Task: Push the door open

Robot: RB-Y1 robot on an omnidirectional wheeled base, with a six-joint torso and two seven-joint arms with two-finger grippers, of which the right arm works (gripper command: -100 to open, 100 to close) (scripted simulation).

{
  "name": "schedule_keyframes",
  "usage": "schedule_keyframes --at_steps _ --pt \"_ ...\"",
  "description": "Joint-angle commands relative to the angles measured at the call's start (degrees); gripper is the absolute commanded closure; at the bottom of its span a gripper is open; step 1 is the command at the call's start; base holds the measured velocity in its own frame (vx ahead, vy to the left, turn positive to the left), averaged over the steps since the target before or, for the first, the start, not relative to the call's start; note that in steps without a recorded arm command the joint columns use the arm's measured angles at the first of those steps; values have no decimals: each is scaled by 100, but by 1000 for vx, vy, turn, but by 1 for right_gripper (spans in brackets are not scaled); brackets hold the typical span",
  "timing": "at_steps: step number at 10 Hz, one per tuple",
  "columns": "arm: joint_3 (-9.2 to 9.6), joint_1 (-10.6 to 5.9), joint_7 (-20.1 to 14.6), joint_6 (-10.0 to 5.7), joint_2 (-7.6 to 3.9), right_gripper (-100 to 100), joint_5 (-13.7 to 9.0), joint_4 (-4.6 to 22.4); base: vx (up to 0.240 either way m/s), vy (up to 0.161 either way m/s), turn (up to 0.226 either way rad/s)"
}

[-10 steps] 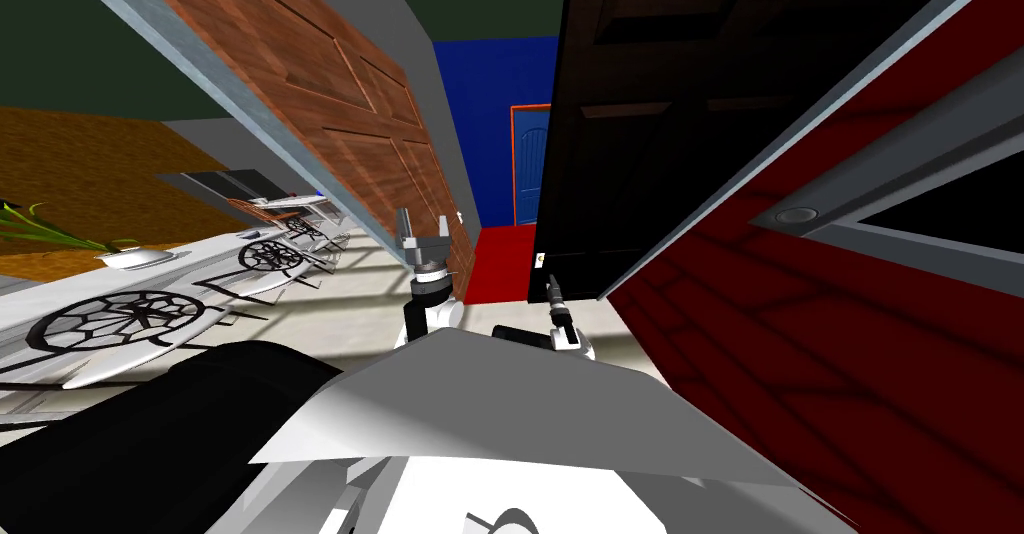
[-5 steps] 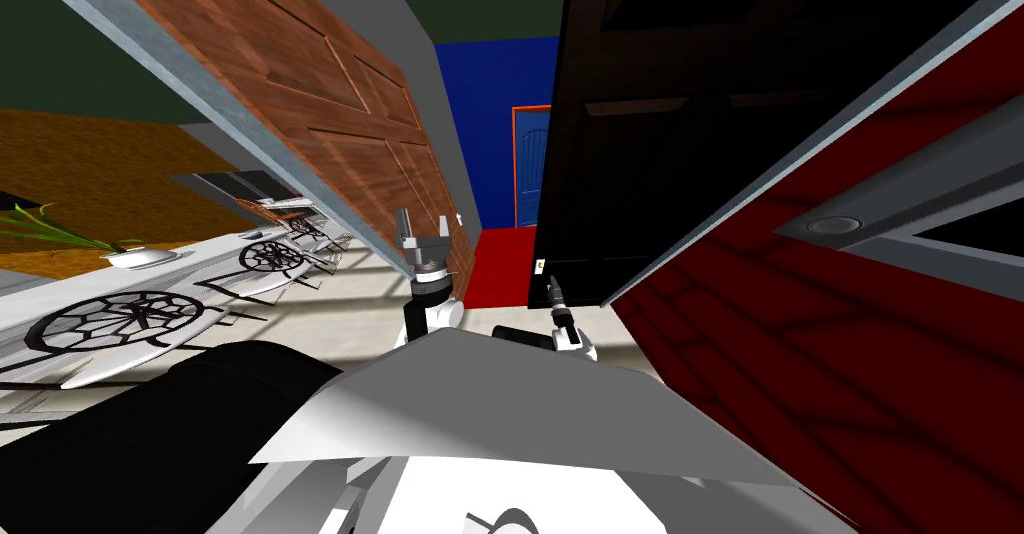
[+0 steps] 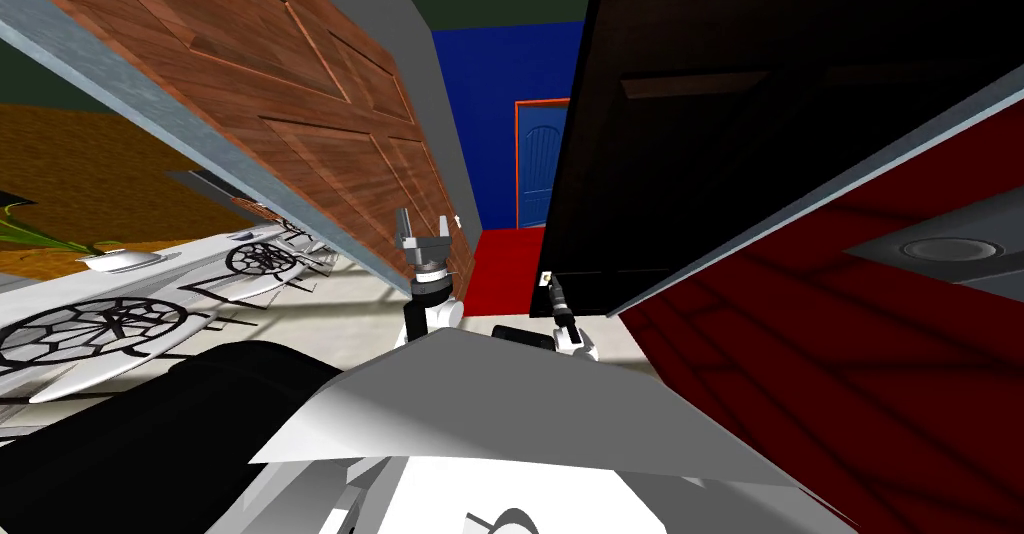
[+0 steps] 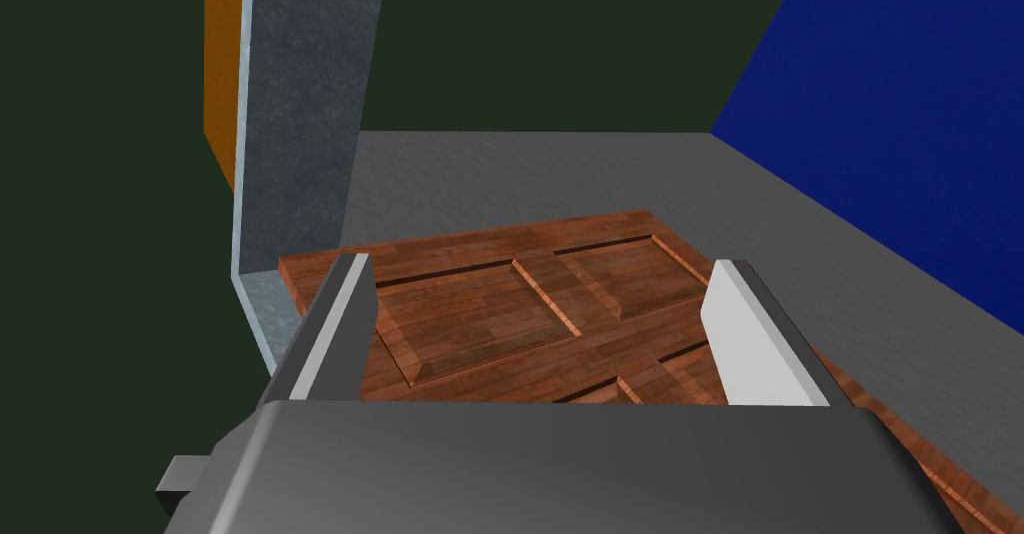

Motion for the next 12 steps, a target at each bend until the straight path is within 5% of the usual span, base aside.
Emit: schedule_keyframes --at_steps 1,2,3,4,9,12 --pt "-20 -16 0 7 137 -100 -10 13 209 39 23" --pt "-29 -24 2 7 238 -100 -15 23 165 29 -9" --pt "-26 -8 0 5 169 -100 -13 16 57 11 -8" --pt "-26 -8 0 5 169 100 -13 16 -9 -2 7" --pt "-26 -8 0 5 169 100 -13 16 -9 -2 1" --pt "-151 -12 39 9 25 100 -74 25 133 57 -26"
